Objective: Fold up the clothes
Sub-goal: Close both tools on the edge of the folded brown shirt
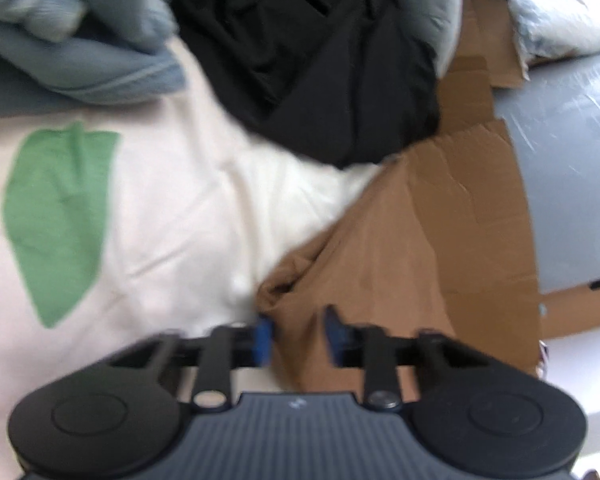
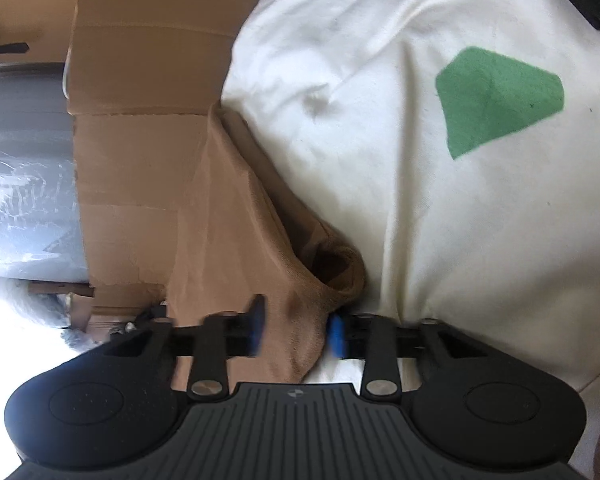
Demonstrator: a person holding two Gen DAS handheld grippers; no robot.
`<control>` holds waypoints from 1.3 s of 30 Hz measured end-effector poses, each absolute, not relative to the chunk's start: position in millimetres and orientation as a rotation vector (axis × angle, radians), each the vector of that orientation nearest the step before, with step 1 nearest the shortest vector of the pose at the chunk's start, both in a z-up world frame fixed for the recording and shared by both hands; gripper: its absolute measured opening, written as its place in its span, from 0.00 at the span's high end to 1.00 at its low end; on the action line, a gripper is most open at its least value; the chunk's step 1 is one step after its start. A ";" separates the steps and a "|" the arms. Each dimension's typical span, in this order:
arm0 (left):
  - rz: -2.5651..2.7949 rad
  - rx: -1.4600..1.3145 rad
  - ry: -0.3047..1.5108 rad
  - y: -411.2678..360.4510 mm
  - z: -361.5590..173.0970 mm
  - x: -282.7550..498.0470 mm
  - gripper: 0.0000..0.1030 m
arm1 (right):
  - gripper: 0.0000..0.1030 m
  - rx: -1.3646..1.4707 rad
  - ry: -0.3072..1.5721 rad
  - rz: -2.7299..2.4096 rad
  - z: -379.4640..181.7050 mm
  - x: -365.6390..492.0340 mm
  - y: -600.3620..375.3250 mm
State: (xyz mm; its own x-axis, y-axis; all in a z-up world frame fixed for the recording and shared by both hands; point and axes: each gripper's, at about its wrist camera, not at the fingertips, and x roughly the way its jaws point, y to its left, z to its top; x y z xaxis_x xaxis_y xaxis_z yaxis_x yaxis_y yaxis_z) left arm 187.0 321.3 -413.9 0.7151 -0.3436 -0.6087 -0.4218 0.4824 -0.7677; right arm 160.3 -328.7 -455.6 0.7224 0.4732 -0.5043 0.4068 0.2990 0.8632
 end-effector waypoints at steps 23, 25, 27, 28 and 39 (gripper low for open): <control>0.057 -1.101 0.780 320.3 -408.0 188.8 0.95 | 0.96 1.295 0.781 -0.023 -439.0 183.4 -323.2; 0.063 -1.095 0.777 319.6 -400.5 190.1 0.95 | 0.97 1.288 0.776 -0.024 -433.5 183.5 -325.2; 0.068 -1.093 0.772 318.5 -392.6 190.9 0.95 | 0.97 1.280 0.772 -0.026 -428.0 183.5 -327.2; 0.070 -1.094 0.769 317.7 -388.5 190.7 0.95 | 0.97 1.276 0.770 -0.027 -425.2 182.9 -328.2; 0.086 -1.047 0.831 305.4 -352.5 164.0 0.96 | 0.97 1.258 0.759 -0.037 -387.5 147.3 -341.4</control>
